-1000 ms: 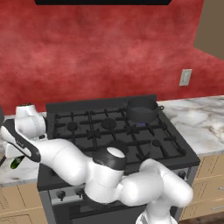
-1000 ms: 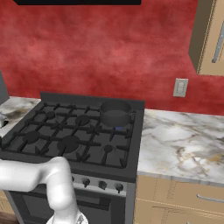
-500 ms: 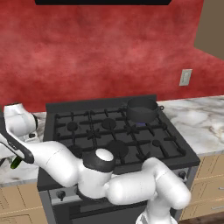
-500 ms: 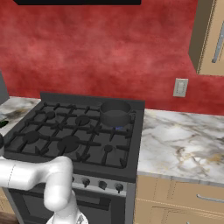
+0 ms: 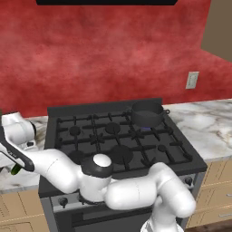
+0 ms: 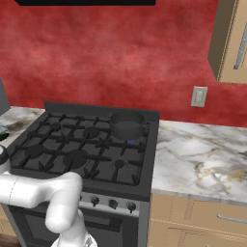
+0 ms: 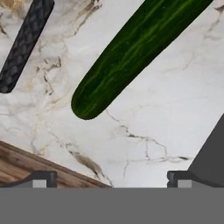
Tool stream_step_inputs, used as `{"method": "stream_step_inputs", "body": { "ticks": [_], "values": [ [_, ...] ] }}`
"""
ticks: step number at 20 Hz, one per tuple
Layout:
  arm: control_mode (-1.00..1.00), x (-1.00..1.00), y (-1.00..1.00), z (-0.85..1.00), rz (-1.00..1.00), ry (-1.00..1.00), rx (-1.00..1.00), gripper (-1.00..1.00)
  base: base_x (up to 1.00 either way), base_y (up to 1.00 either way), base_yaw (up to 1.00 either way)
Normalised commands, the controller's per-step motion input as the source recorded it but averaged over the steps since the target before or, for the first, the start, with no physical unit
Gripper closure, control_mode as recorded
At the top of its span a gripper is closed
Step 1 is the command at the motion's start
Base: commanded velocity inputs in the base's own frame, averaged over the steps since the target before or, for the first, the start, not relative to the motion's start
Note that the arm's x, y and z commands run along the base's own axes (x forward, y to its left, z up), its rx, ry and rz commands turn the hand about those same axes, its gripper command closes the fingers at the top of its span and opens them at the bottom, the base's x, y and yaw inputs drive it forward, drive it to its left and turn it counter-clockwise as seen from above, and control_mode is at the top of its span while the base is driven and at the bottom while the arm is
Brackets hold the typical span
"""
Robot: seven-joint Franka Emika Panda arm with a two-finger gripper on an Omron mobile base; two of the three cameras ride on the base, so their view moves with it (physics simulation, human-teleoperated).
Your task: Put the cucumber and eggplant in the pot. Retrieve the spatula and lightly stir the vegetables in the pot.
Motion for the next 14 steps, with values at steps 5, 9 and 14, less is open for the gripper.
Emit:
{"method": "stream_step_inputs", "body": {
  "ticks": [5, 9, 14],
  "values": [
    [-1.00, 0.13, 0.14, -0.20, 0.00, 0.00, 0.00, -1.00, 0.00, 0.00, 0.00],
    [-1.00, 0.20, 0.18, -0.12, 0.00, 0.00, 0.00, -1.00, 0.00, 0.00, 0.00],
    [-1.00, 0.03, 0.02, -0.12, 0.00, 0.00, 0.00, -1.00, 0.00, 0.00, 0.00]
  ]
}}
